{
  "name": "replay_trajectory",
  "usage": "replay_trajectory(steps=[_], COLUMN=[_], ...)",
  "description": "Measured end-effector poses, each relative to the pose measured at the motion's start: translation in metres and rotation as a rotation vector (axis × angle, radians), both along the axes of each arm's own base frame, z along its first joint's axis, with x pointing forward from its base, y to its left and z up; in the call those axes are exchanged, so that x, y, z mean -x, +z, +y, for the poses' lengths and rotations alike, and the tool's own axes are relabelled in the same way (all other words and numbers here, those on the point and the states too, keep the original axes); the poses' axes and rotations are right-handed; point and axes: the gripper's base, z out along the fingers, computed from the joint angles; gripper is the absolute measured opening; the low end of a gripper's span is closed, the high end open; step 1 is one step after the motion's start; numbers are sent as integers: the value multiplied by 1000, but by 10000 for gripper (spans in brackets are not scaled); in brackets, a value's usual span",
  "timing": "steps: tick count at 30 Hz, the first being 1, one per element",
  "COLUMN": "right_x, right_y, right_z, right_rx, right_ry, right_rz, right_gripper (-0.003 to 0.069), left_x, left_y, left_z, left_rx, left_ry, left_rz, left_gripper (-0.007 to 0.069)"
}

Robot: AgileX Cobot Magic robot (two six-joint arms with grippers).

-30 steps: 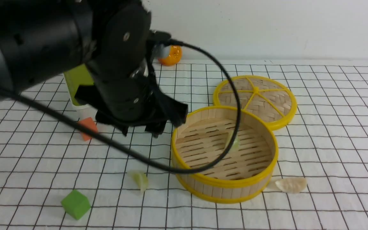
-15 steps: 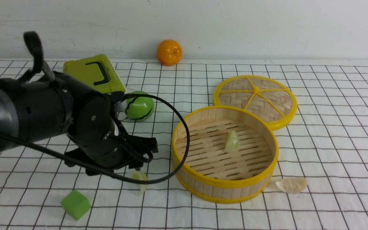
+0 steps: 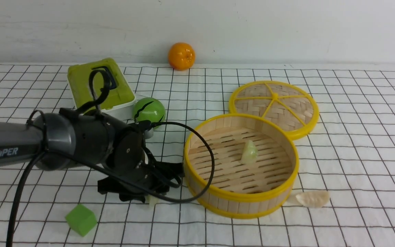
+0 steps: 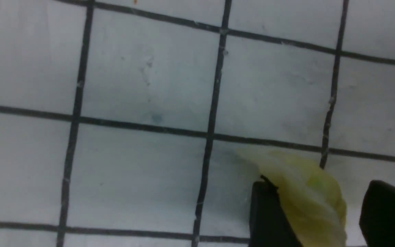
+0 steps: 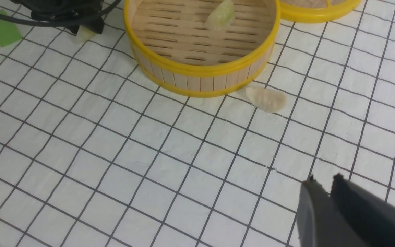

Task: Put the dumplings into the steamer on the table with the white tablecloth.
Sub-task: 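Reach for and grasp a dumpling on the table with the left gripper, then place the dumpling into the bamboo steamer basket with the left gripper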

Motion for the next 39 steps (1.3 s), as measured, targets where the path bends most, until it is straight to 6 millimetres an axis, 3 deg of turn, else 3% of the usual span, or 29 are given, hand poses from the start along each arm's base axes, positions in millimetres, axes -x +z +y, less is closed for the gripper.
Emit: replay_trajectory(steps=[2,5,11,13,15,16,19,23,27,30,34,39], right_x=[0,0,0,0,0,0,-1,-4,-5,-7,-7,-8], right_y=[0,0,0,0,0,0,-1,-7,-15,-24,-29,-29], right_z=[0,0,0,0,0,0,0,1,1,2,2,2], right_rx=[0,0,0,0,-1,-2,-5,-2,6,14,17,17], right_ry=[0,0,0,0,0,0,-3,-4,-4,-3,-4,-4], right_rz=[0,0,0,0,-2,-4,-10,6,34,64,78,77], right_gripper=[76,80,83,84,87,87,90,92,93,93,93,98], left_x=[0,0,-9,-13,-17,-16,-12,-10,-22,-36,-48,-58], left_y=[0,-1,23,49,91,94,149,173,154,114,78,57], left_z=[0,0,-3,-9,-23,-26,-53,-76,-89,-99,-109,-118], left_rx=[0,-8,-71,-95,-92,-93,-48,3,-9,-44,-55,-20], left_ry=[-1,-6,-60,-120,-200,-215,-306,-350,-359,-365,-369,-361], left_rz=[-2,-1,18,2,-74,-83,-199,-267,-239,-169,-143,-167], left_gripper=[314,210,197,197,197,197,197,197,197,197,197,197])
